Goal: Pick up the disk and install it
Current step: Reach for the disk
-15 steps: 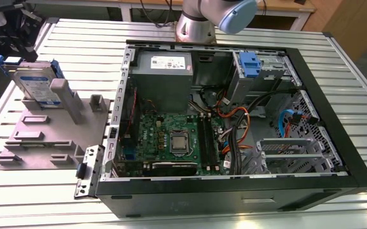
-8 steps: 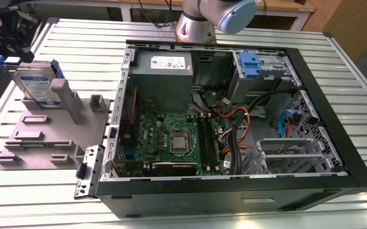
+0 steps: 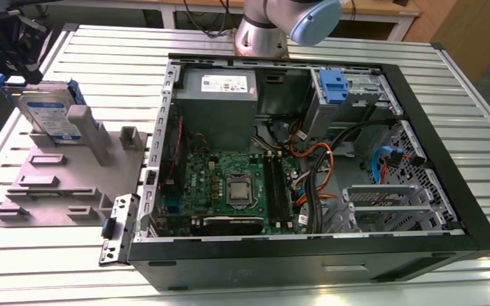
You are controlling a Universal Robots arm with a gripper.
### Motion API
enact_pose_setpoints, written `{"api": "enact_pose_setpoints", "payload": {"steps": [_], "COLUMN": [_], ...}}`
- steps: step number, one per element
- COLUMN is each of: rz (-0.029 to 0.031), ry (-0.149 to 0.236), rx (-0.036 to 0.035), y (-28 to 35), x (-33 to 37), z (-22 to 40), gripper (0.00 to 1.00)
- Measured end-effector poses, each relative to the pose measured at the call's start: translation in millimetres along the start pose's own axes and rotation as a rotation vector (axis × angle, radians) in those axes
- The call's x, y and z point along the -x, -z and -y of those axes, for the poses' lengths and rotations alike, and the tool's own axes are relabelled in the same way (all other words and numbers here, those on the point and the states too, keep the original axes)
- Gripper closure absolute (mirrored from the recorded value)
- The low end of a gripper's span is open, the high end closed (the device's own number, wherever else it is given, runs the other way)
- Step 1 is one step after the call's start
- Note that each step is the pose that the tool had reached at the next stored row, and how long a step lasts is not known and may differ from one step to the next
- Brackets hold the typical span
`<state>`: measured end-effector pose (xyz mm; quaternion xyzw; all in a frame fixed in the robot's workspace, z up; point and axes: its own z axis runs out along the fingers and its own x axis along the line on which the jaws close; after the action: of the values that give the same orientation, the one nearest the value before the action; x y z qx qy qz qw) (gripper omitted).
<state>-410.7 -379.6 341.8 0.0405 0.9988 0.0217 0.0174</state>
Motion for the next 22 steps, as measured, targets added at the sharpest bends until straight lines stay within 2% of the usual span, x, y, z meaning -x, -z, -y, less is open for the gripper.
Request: {"api": "enact_pose_setpoints", "payload": {"steps": [5, 12, 13, 14, 22], "rz": [0.0002, -0.0002, -0.0041, -0.0117, -0.0119], "ry": [0.0, -0.002, -0.002, -0.003, -0.003], "rx": [0.0002, -0.0001, -0.0003, -0.0009, -0.0009], "y": [-1.3, -1.3, -1.7, -1.9, -2.1], "x": [-1.4, -2.0, -2.0, -2.1, -2.6], "z": [-3.3, -3.5, -3.5, -3.5, -3.4], "gripper": [0.89, 0.89, 0.89, 0.89, 0.89]}}
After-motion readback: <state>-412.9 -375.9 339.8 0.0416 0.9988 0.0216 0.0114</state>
